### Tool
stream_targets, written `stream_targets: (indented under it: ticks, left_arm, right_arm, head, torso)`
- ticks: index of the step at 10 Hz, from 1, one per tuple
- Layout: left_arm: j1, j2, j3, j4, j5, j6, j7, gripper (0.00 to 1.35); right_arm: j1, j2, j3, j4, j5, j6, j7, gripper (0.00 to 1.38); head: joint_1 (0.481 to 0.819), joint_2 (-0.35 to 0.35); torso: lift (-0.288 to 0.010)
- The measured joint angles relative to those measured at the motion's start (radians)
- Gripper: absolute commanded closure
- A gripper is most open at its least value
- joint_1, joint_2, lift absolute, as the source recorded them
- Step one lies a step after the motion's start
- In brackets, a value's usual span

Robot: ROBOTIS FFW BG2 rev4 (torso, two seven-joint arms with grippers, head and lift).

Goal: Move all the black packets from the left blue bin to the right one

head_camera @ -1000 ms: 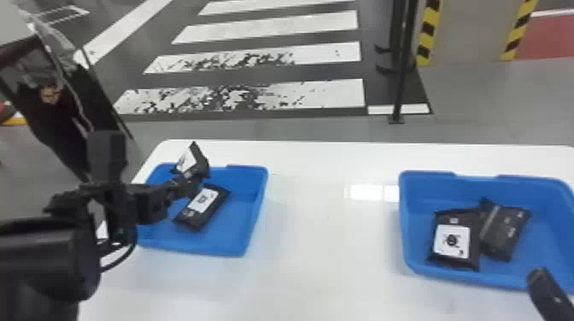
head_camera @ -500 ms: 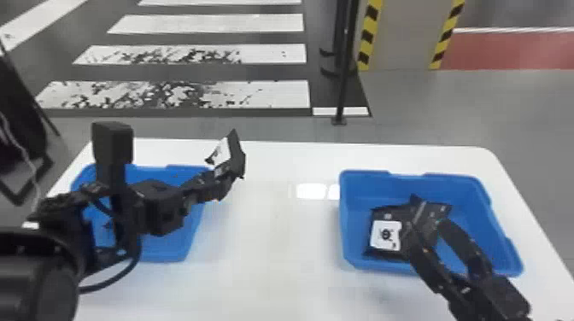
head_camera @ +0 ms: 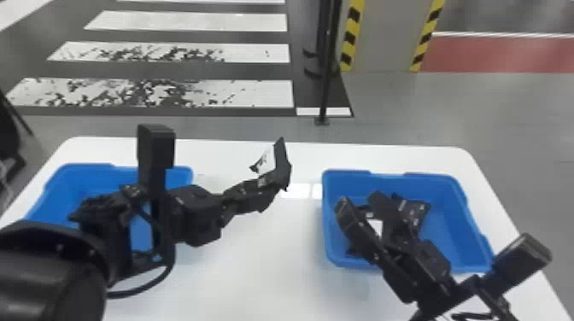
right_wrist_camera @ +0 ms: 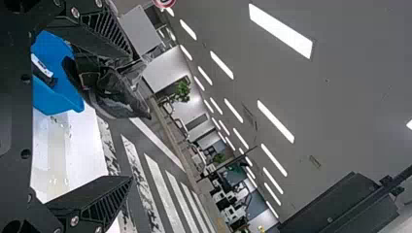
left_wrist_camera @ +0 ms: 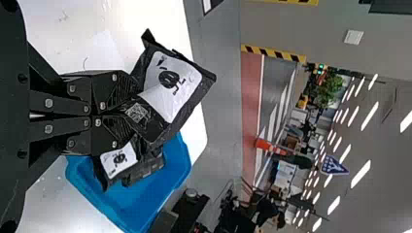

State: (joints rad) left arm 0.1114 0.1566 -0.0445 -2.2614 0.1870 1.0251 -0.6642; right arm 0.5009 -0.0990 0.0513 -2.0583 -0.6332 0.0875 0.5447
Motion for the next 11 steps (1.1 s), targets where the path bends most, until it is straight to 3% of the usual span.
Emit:
stream_targets:
  ticks: [6,7,8,10,11]
  left_arm:
    - [-0.07,0.017,-0.156,0.073,0.098,-0.002,-0.001,1.21]
    - [-0.078,0.018,-0.17,0.085,0.11,-0.004,-0.001,1.21]
    - [-0.081,0.018,-0.176,0.091,0.118,-0.009,-0.001,1.21]
    - [-0.084,0.018,-0.183,0.093,0.132,-0.012,-0.001,1.21]
    - [-0.083,0.018,-0.185,0.093,0.137,-0.014,-0.001,1.21]
  right_arm:
    - [-0.138,-0.035,0.044,0.068,-0.042,0.048,-0.022,0.14]
    - [-0.147,-0.037,0.046,0.068,-0.035,0.061,-0.027,0.34]
    - [-0.153,-0.037,0.049,0.071,-0.029,0.072,-0.031,0.82]
    - [-0.157,-0.034,0.05,0.078,-0.026,0.076,-0.049,1.3]
    - [-0.157,-0.033,0.049,0.078,-0.023,0.065,-0.052,1.28]
  head:
    - [0.695,-0.118]
    - [0.695,-0.125]
    - [0.695,-0.126]
    - [0.695,-0.133]
    - [0.695,-0.14]
  torso:
    - [-0.146]
    - [-0.146]
    - [-0.146]
    - [-0.146]
    - [-0.146]
